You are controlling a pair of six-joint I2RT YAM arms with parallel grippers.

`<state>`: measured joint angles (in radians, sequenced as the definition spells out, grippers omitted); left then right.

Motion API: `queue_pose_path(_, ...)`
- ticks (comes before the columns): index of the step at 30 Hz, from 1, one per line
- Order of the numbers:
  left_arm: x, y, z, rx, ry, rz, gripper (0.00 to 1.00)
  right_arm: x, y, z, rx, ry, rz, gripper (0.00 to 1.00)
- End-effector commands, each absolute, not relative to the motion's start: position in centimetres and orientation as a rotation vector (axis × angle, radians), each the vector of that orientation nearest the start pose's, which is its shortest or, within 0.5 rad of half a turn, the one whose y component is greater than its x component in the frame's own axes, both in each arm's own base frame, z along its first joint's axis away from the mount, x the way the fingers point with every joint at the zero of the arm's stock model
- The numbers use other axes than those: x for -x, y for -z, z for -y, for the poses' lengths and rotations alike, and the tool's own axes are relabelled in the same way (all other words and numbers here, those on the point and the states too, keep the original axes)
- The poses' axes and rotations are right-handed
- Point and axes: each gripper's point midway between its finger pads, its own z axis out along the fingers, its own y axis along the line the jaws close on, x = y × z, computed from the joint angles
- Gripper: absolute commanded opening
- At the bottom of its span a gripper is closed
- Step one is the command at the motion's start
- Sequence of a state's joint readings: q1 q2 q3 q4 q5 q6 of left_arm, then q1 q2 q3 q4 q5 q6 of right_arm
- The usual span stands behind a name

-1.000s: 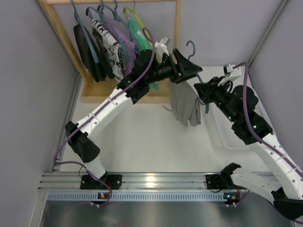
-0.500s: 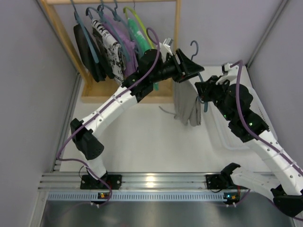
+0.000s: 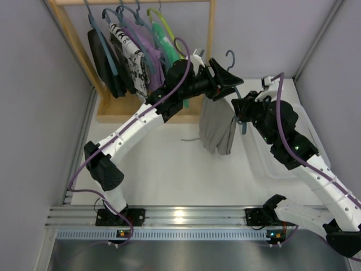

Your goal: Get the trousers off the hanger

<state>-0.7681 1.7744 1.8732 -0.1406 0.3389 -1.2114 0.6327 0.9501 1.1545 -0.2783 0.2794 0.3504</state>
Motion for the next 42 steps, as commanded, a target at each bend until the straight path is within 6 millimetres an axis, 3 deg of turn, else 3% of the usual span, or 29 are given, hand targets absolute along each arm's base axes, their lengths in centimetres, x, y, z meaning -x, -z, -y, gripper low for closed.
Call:
queue_pose_path(1,-31.3,-42.7,45.7,0.169,1.777,-1.984,0.66,-27.2,-46.7,-18.6,0.052,-0.675,-1.414,0.0)
queue_pose_path(8,-31.0,-41.2,46.5,0.195,1.756,-2.037,0.67,-27.6,-47.8,-17.8,0.047,-0.594,-1.373,0.0)
queue_pose_path(15,-30.9,-44.2,46.1,0.122,1.772,-1.935,0.61,-27.6,-45.2,-18.8,0.077,-0.584,-1.431,0.0)
queue_pose_path(23,-33.0,-44.8,43.8,0.087,1.67,-1.868,0.59,-26.6,-44.2,-18.4,0.124,-0.575,-1.45,0.0)
queue_pose_path(25,-32.9,-45.4,43.5,0.061,1.659,-1.845,0.48,-26.5,-44.0,-18.3,0.125,-0.571,-1.454,0.0)
queue_pose_path(26,-32.6,-45.6,43.5,0.039,1.673,-1.841,0.34,-26.6,-43.6,-18.3,0.127,-0.567,-1.461,0.0)
queue_pose_path(28,-32.3,-46.2,43.6,0.009,1.687,-1.814,0.2,-26.7,-43.4,-18.5,0.127,-0.572,-1.465,0.0)
queue_pose_path(31,-31.6,-47.3,43.5,-0.028,1.721,-1.777,0.03,-26.6,-43.1,-19.6,0.161,-0.609,-1.472,0.02)
queue_pose_path(32,-31.4,-47.5,43.4,-0.032,1.729,-1.771,0.0,-26.5,-43.1,-19.7,0.169,-0.618,-1.469,0.06)
queue_pose_path(33,-31.1,-47.8,43.4,-0.042,1.743,-1.763,0.0,-26.4,-43.2,-20.0,0.182,-0.626,-1.465,0.23)
queue_pose_path(34,-30.9,-48.2,43.3,-0.053,1.751,-1.745,0.0,-26.1,-43.2,-20.4,0.216,-0.644,-1.461,0.33)
queue_pose_path(35,-30.8,-48.2,43.3,-0.054,1.756,-1.747,0.0,-26.0,-43.3,-20.5,0.241,-0.634,-1.454,0.53)
queue_pose_path(36,-30.5,-48.8,43.0,-0.062,1.768,-1.731,0.0,-25.7,-43.6,-20.2,0.248,-0.633,-1.44,0.63)
queue_pose_path(38,-30.1,-49.2,42.6,-0.068,1.779,-1.722,0.0,-25.3,-43.9,-19.6,0.288,-0.592,-1.424,0.8)
queue_pose_path(42,-29.0,-50.2,42.1,-0.106,1.812,-1.698,0.0,-23.6,-44.8,-17.5,0.349,-0.521,-1.368,0.99)
